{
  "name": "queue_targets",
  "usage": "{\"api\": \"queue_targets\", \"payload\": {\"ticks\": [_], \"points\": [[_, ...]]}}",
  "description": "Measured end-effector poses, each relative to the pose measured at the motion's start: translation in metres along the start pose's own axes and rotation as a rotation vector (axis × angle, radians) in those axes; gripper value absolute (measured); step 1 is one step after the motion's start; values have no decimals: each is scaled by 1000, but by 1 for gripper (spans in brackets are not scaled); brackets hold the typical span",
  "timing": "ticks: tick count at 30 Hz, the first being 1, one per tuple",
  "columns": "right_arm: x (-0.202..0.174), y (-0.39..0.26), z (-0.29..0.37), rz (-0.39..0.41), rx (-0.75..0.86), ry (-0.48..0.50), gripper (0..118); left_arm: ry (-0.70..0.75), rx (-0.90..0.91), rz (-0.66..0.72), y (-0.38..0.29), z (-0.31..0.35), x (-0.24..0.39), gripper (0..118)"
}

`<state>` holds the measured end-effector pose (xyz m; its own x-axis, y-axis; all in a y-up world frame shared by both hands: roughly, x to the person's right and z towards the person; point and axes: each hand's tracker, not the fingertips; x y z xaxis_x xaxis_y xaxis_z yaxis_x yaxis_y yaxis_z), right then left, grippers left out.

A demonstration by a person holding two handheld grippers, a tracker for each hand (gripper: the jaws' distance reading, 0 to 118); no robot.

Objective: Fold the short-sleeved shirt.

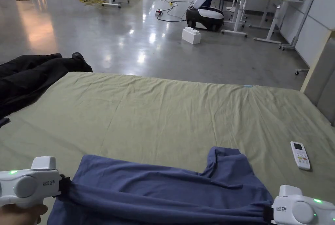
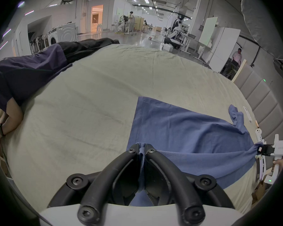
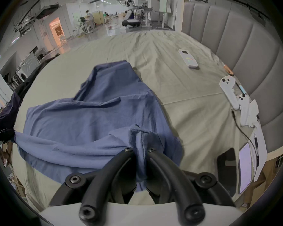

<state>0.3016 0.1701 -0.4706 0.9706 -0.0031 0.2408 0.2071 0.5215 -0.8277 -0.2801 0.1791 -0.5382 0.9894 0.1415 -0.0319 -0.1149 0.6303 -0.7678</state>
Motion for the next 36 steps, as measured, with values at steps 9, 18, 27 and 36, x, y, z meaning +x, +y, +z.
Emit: {"api": "queue_targets", "payload": {"ticks": [9, 18, 27, 36], "points": [[-5, 1, -36, 44, 7, -28, 41, 26, -70, 16, -2, -33, 5, 7], [-22, -24, 28, 122, 377, -25, 70, -3, 84, -57, -18, 13, 14, 63], [-59, -76, 113, 105, 765, 8, 17, 33, 538, -170, -65, 109, 52, 44], [-84, -104, 165, 155, 998, 17, 1, 46, 732, -220, -96, 167, 72, 0]]}}
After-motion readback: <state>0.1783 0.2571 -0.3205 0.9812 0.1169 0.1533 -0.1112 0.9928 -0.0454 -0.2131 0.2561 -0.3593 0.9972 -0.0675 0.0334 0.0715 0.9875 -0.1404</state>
